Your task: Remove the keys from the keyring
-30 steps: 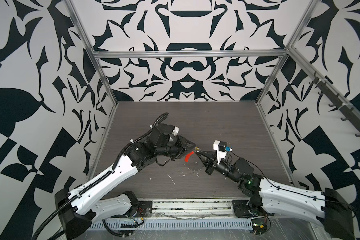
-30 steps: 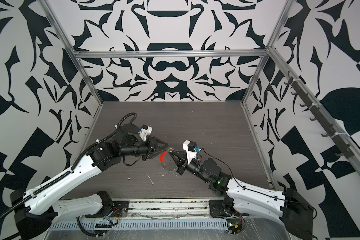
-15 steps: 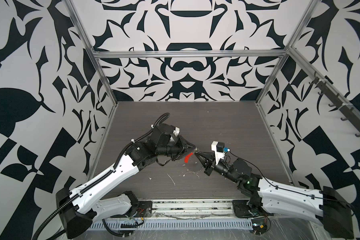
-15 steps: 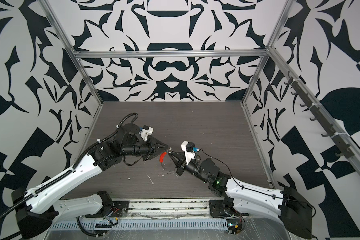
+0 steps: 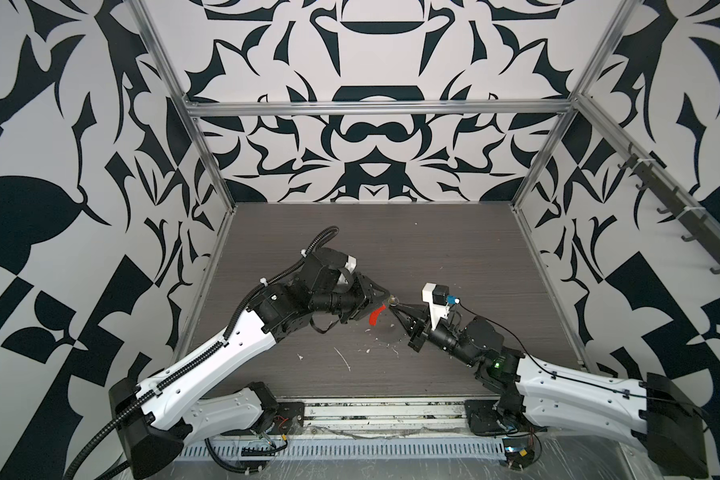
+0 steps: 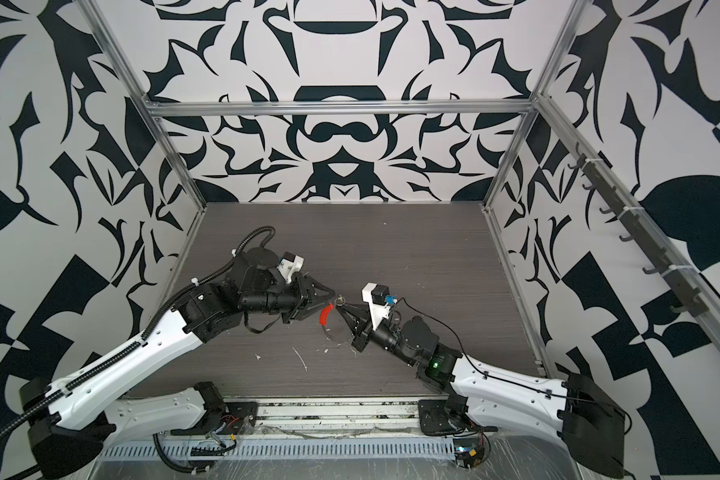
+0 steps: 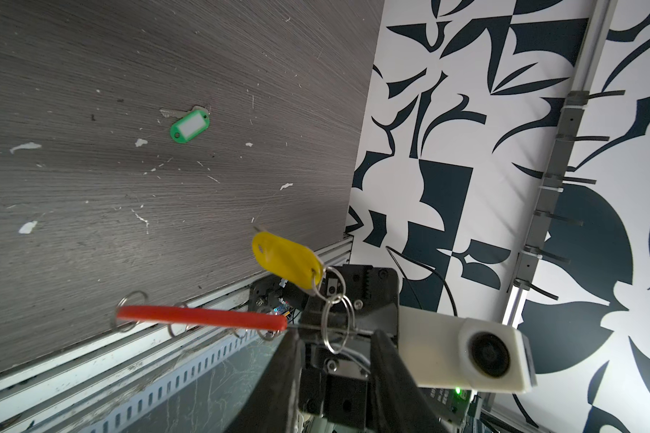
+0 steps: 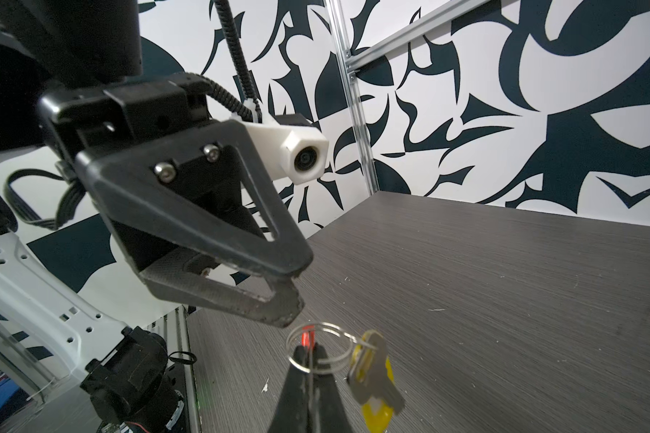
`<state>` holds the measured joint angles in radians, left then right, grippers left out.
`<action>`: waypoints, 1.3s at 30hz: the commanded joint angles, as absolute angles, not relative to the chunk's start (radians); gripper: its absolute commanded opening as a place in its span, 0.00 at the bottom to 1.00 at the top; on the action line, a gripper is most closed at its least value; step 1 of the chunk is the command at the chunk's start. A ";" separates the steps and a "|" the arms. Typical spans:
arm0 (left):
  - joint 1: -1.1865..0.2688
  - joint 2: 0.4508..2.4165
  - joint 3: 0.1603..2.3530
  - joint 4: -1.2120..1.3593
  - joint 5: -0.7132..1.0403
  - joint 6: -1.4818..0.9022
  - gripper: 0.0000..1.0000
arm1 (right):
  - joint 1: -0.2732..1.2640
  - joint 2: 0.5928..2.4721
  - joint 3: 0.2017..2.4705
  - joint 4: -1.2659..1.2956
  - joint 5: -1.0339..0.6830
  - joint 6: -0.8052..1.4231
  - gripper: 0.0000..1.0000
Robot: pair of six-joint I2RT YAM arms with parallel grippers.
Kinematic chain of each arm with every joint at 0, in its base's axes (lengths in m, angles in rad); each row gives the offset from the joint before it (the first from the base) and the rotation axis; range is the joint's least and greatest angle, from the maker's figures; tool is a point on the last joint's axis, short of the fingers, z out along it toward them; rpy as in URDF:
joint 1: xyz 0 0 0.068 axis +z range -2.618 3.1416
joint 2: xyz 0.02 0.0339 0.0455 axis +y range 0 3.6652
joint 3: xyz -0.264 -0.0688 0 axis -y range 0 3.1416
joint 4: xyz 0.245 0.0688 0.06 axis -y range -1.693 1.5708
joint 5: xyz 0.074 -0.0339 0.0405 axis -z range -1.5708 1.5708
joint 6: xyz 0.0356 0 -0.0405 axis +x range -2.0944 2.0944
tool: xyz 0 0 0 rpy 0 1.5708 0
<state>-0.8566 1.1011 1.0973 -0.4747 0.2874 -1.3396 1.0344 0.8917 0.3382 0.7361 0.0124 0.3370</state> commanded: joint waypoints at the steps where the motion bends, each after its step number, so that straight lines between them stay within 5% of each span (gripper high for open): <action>1: -0.852 1.097 1.086 -0.444 0.300 -1.354 0.34 | 1.042 0.892 0.371 0.787 0.020 0.325 0.00; 39: -0.853 1.070 1.056 -0.474 0.309 -1.379 0.31 | 1.055 0.896 0.383 0.776 0.030 0.312 0.00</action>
